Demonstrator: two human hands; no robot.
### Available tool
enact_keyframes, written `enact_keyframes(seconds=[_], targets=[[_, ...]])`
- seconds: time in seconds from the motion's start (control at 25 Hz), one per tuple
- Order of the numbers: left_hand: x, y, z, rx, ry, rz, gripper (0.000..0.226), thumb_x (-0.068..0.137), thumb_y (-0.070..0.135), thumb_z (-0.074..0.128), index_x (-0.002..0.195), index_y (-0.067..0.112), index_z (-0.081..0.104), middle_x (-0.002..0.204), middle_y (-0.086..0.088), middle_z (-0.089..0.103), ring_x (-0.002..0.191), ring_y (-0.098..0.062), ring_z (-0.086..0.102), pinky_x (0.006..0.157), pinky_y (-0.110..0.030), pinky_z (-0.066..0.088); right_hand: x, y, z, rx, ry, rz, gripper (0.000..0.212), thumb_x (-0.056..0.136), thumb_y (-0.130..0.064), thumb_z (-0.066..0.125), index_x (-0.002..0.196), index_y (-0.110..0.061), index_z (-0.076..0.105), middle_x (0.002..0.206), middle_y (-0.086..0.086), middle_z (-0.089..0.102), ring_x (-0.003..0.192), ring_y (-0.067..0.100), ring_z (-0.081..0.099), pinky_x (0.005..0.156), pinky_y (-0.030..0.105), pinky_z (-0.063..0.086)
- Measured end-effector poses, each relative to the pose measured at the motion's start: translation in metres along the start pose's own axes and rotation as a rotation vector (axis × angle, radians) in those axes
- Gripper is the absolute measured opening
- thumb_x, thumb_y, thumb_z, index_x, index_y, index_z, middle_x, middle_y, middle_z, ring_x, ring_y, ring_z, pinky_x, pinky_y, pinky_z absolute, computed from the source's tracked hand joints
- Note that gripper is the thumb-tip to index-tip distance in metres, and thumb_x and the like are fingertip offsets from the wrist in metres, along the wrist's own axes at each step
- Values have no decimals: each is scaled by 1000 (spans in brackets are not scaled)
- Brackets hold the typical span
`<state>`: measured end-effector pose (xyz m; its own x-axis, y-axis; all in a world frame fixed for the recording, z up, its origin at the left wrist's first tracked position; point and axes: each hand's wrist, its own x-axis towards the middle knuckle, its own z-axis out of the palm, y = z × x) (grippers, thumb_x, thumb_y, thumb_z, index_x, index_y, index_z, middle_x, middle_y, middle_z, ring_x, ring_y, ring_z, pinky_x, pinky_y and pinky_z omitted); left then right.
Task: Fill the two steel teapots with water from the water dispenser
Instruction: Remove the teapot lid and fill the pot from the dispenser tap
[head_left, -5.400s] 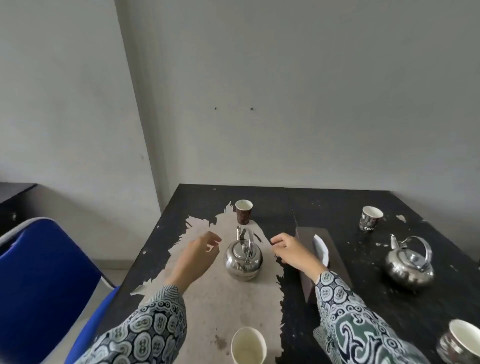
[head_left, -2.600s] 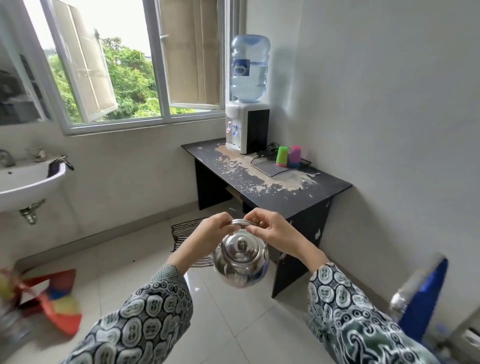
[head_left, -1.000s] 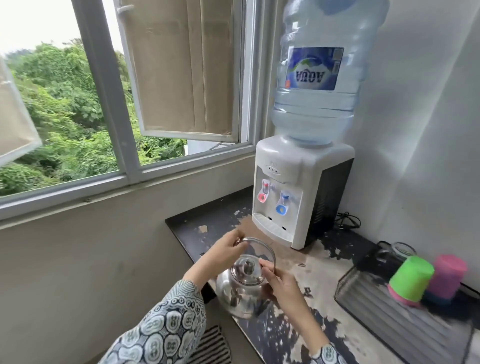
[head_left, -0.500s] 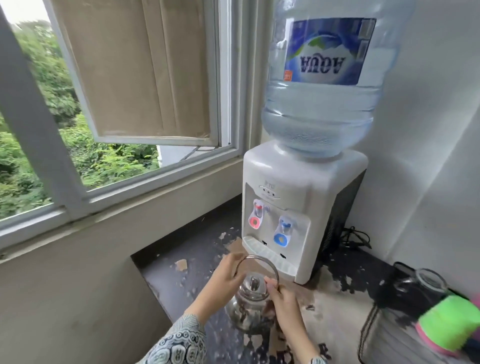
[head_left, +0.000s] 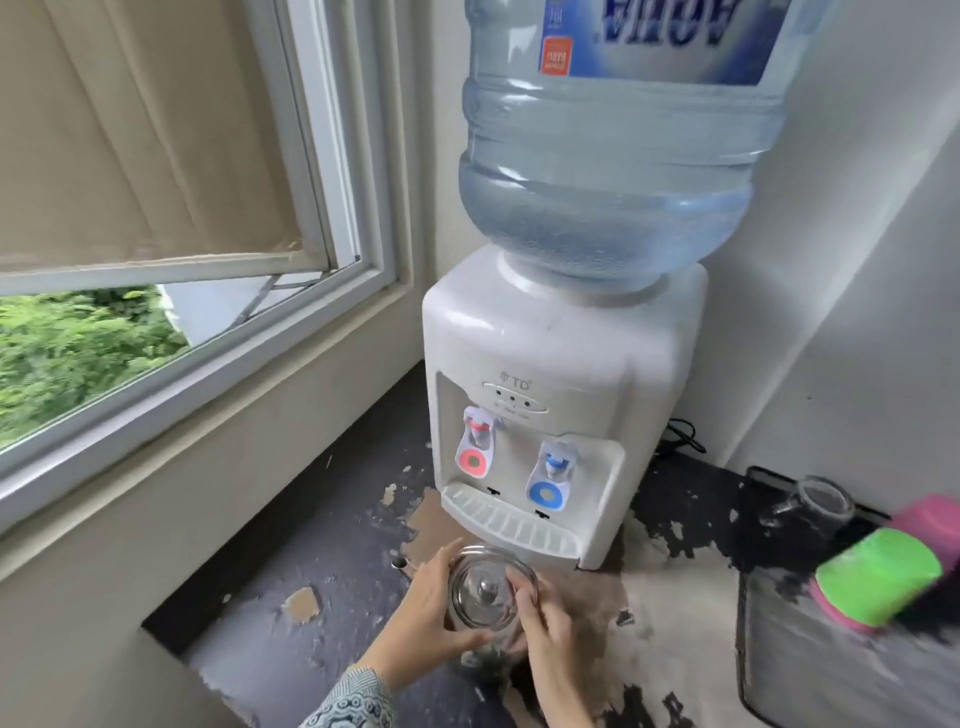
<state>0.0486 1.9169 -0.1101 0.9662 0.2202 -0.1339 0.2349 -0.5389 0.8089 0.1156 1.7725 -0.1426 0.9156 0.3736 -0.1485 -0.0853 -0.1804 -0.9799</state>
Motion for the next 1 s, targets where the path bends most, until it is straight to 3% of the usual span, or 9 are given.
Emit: enact_keyframes(seconds=[0.08, 0.28, 0.36, 0.44, 0.56, 0.68, 0.76, 0.88, 1.0], targets=[[9, -11, -8, 17, -50, 34, 104, 66, 52, 74, 138, 35, 2, 141, 18, 22, 134, -1, 20, 109, -13, 15, -1, 0, 9, -23, 57, -12, 31, 91, -15, 51, 121, -20, 54, 126, 2, 57, 117, 14, 52, 101, 37, 43], [27, -30, -30, 35, -100, 195, 99, 62, 68, 66, 129, 46, -3, 139, 30, 12, 134, 4, 20, 102, 2, 8, -9, -4, 42, -114, 312, -81, 32, 88, -8, 53, 116, -21, 48, 133, 8, 48, 124, 21, 44, 103, 17, 34], [31, -36, -31, 59, -114, 241, 101, 64, 67, 65, 132, 44, -7, 145, 24, 13, 135, 4, 18, 108, -5, 8, -20, -2, 55, -253, 587, -184, 20, 86, -24, 58, 103, -18, 50, 128, 17, 46, 119, 29, 46, 98, 16, 33], [32, -41, -30, 121, -97, 275, 103, 68, 68, 61, 135, 36, -10, 149, 18, 12, 137, 4, 13, 113, -14, 2, -31, 0, 72, -397, 688, -263, 30, 86, -50, 48, 92, -21, 52, 125, 19, 44, 117, 24, 45, 97, 27, 36], [36, -48, -31, 287, -83, 332, 96, 74, 73, 41, 140, 25, -11, 151, 16, 2, 139, 4, 1, 111, -15, -18, -30, 0, 94, -410, 626, -225, 21, 84, -39, 57, 102, -29, 62, 140, 5, 30, 131, 23, 32, 105, 34, 32], [44, -50, -33, 369, -85, 369, 97, 69, 79, 24, 138, 24, -16, 147, 17, -10, 137, 6, -6, 109, -18, -23, -13, -12, 90, -263, 532, -140, 35, 81, -15, 65, 111, -31, 57, 144, -3, 23, 133, 6, 27, 104, 9, 25], [52, -52, -37, 357, -116, 368, 94, 70, 77, 29, 131, 28, -23, 146, 18, -9, 135, 7, -6, 108, -18, -23, -1, -21, 82, -282, 474, -95, 32, 80, -13, 67, 109, -24, 60, 139, 4, 33, 129, 12, 36, 102, 6, 26], [61, -56, -43, 303, -164, 359, 99, 68, 75, 40, 132, 30, -20, 145, 21, 5, 133, 8, 9, 108, -16, -22, 7, -30, 82, -335, 439, -58, 34, 76, -14, 71, 109, -20, 64, 126, 6, 46, 121, 18, 45, 106, 25, 34], [63, -57, -44, 279, -179, 363, 107, 60, 80, 44, 136, 29, -11, 140, 23, 13, 127, 9, 16, 109, -17, -17, 9, -30, 84, -312, 535, -76, 27, 75, -5, 70, 97, -21, 68, 113, -5, 48, 114, 18, 50, 98, 13, 36]])
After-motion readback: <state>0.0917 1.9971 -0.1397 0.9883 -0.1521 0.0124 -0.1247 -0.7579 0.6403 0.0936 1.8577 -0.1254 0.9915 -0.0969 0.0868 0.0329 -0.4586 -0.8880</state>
